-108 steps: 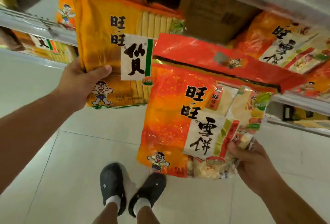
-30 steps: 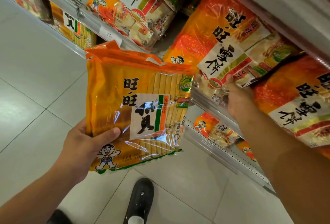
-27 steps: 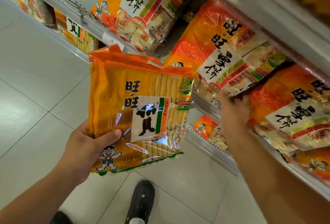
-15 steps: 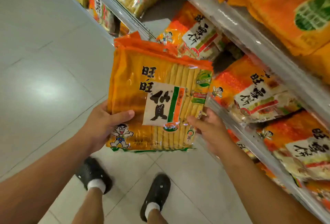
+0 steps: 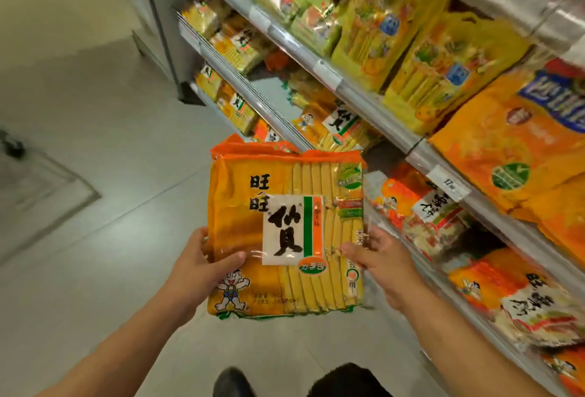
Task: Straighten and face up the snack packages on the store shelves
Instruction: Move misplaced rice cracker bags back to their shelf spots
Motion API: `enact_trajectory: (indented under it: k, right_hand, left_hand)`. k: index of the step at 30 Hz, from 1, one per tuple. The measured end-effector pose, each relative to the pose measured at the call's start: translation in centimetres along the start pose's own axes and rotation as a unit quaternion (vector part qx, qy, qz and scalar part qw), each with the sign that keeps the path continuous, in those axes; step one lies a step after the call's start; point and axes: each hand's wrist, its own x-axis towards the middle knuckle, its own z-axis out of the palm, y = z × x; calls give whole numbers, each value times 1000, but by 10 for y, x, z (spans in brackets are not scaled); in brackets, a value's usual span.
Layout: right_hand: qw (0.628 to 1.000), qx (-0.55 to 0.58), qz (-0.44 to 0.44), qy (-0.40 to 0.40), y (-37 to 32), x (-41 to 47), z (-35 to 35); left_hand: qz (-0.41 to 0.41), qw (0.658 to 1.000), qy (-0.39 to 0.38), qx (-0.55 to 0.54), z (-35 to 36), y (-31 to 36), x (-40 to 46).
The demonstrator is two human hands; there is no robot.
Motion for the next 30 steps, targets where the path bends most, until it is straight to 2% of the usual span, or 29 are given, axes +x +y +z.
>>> enact_trajectory:
  k: [8, 14, 22, 26, 30]
  right_hand:
    - [999, 5, -15, 35, -47, 62, 78]
    - [1000, 1, 0, 18, -68, 176, 124]
    - [999, -2, 50, 10, -108, 309, 194]
    - [996, 2, 80, 41, -126, 344, 219]
    - [985, 38, 117, 125, -135, 376, 241]
  left_hand:
    - [24, 996, -22, 89, -66, 89, 79]
    - [-1, 988, -3, 156, -102, 140, 187]
    - [-48, 984, 18, 169, -156, 187, 321]
    - [-58, 984, -8, 169, -175, 214, 379]
    - [-33, 979, -48, 197, -185, 235, 443]
